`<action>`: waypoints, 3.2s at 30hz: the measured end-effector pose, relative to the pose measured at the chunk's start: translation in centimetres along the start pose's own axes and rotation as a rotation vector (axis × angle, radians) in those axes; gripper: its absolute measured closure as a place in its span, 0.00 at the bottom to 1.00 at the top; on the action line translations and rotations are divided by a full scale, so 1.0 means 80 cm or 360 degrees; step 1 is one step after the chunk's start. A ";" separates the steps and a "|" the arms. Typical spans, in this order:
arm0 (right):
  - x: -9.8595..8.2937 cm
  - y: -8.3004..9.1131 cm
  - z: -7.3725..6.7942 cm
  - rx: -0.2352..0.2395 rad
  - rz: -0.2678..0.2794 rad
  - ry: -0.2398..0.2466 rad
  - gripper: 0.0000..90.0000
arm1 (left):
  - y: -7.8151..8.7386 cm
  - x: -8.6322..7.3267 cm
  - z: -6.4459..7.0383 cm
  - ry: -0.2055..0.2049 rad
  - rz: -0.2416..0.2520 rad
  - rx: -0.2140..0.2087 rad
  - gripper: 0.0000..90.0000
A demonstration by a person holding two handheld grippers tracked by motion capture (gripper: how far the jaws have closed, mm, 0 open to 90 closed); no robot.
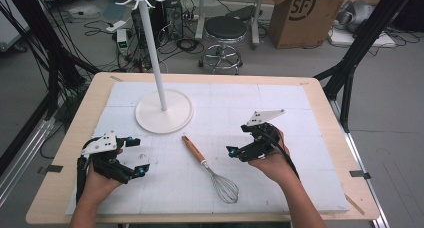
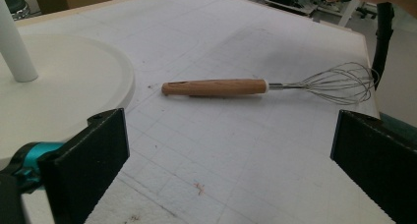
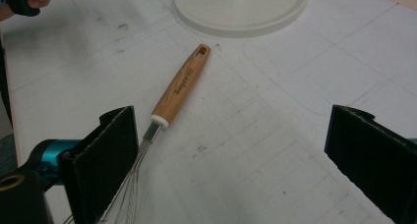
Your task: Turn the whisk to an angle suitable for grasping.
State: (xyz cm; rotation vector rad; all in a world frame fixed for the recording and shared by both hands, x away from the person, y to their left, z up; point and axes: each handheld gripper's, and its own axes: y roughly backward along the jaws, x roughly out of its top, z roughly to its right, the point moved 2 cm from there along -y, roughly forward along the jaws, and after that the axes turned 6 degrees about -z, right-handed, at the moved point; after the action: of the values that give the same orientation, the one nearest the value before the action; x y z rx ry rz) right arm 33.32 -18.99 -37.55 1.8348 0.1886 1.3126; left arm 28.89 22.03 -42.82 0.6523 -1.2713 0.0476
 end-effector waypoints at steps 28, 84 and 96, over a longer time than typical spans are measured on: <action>0.037 -0.090 -0.026 0.0139 -0.0341 0.0046 0.18 | 0.000 0.000 -0.001 -0.0005 -0.0006 -0.0001 0.02; 0.033 -0.154 -0.057 0.0179 -0.0794 0.0187 0.70 | 0.001 -0.001 -0.003 -0.0005 -0.0005 0.0004 0.02; 0.032 -0.152 -0.053 0.0137 -0.0793 0.0187 0.68 | 0.001 -0.001 -0.002 -0.0004 -0.0004 0.0001 0.02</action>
State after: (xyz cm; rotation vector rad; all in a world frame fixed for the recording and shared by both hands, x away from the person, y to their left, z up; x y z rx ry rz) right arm 35.00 -7.65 -43.94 1.6369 0.7261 1.0666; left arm 28.99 22.25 -42.89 0.6548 -1.2729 0.0449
